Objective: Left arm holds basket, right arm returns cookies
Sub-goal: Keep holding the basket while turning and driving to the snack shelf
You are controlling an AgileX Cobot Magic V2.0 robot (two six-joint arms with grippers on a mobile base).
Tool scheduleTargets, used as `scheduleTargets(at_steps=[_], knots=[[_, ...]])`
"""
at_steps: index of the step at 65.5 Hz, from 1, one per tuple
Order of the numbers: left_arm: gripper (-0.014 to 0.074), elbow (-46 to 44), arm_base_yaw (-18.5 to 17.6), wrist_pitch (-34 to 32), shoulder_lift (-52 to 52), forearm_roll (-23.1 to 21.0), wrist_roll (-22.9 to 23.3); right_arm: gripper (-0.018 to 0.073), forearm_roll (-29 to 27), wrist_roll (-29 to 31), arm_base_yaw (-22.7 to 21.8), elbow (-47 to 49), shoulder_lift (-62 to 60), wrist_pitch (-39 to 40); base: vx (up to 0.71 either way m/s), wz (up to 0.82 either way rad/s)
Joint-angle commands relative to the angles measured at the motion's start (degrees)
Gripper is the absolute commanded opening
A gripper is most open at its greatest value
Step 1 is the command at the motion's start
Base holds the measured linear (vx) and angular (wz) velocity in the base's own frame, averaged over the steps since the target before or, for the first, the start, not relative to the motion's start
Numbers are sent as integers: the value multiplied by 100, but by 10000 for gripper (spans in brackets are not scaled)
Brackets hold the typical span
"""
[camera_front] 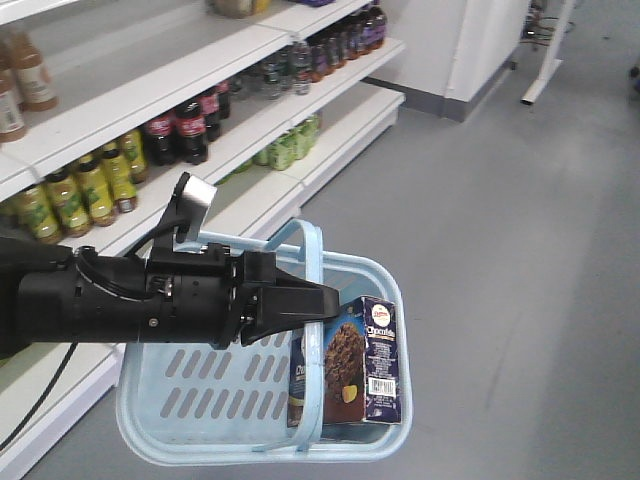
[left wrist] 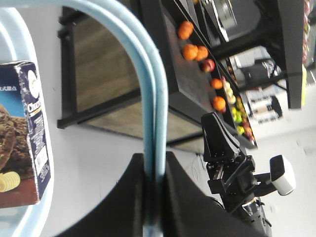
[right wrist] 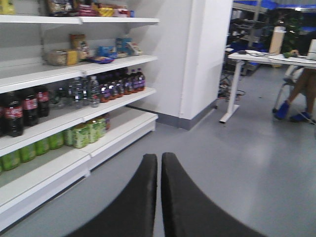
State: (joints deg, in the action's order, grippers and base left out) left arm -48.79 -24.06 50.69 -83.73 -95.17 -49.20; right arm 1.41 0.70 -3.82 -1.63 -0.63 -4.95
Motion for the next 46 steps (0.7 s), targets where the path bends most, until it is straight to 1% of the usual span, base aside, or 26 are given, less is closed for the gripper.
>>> scheduleTargets(at_steps=[1, 28, 46], knots=[[-3, -156, -36, 358, 241, -680, -55, -8, 19, 34, -12, -100, -75, 415, 19, -79], [-3, -156, -36, 358, 241, -680, -55, -8, 19, 34, -12, -100, -75, 415, 18, -79], [-3, -156, -36, 358, 241, -680, -55, -8, 19, 34, -12, -100, -75, 415, 15, -61]])
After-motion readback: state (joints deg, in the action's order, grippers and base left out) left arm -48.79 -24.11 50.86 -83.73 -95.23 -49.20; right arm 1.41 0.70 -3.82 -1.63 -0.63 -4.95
